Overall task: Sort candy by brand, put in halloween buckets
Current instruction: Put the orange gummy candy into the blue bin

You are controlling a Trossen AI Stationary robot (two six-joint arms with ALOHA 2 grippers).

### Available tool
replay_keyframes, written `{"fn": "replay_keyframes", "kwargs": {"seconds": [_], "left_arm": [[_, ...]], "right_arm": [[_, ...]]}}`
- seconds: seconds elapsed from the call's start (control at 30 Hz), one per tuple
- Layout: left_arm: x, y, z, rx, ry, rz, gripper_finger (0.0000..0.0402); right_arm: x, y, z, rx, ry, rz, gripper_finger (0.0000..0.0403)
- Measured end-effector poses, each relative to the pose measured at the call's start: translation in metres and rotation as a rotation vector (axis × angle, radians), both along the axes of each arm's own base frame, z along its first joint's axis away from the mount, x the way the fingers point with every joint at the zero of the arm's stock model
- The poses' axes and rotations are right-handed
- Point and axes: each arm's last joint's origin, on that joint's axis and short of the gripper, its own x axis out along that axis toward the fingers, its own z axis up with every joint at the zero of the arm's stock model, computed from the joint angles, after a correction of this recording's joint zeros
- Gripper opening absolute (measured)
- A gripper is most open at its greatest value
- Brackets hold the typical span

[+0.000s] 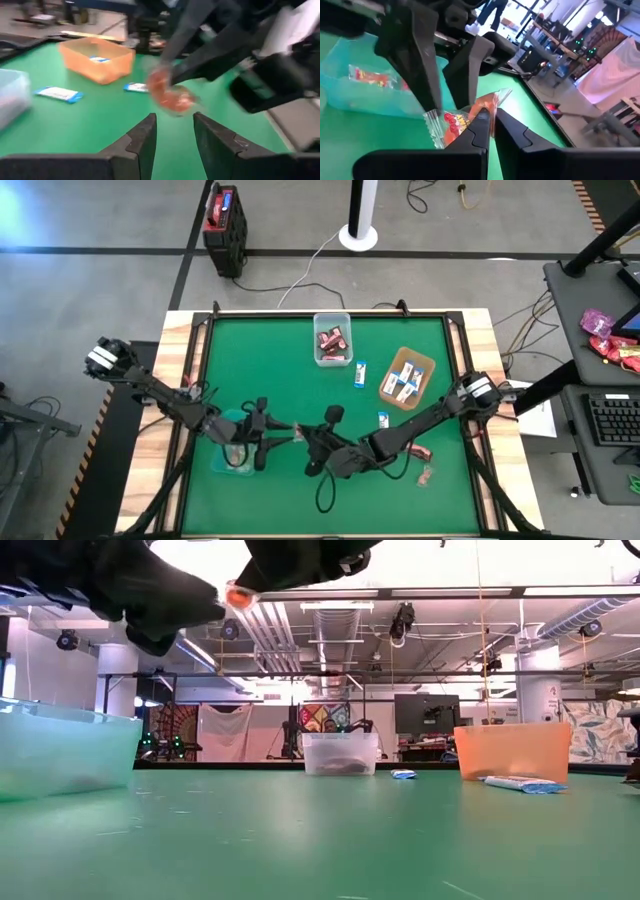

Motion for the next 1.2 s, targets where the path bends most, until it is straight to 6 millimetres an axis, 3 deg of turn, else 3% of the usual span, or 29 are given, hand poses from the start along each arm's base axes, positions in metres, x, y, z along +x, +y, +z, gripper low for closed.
{"fn": "replay_keyframes", "kwargs": {"seconds": [0.1, 0.37, 0.93, 1.03, 1.2], "left_arm": [[0.000, -0.002, 0.002, -0.028, -0.015, -0.069, 0.0117], [0.003, 0.002, 0.003, -0.165, -0.017, -0.035, 0.0117], [0.005, 0.004, 0.007, -0.136, -0.061, -0.031, 0.0113], [0.005, 0.004, 0.007, -0.109, -0.062, -0.036, 0.0091], [0.005, 0.004, 0.007, -0.092, -0.062, -0.036, 0.0012]], "right_arm": [[0.000, 0.000, 0.000, -0.053, 0.030, 0.015, 0.0013], [0.000, 0.007, 0.003, -0.190, 0.081, 0.111, 0.0013], [0.004, 0.005, 0.012, -0.154, -0.007, 0.131, 0.0013], [0.004, 0.004, 0.012, -0.146, -0.011, 0.127, 0.0013], [0.004, 0.004, 0.012, -0.103, -0.033, 0.117, 0.0013]]}}
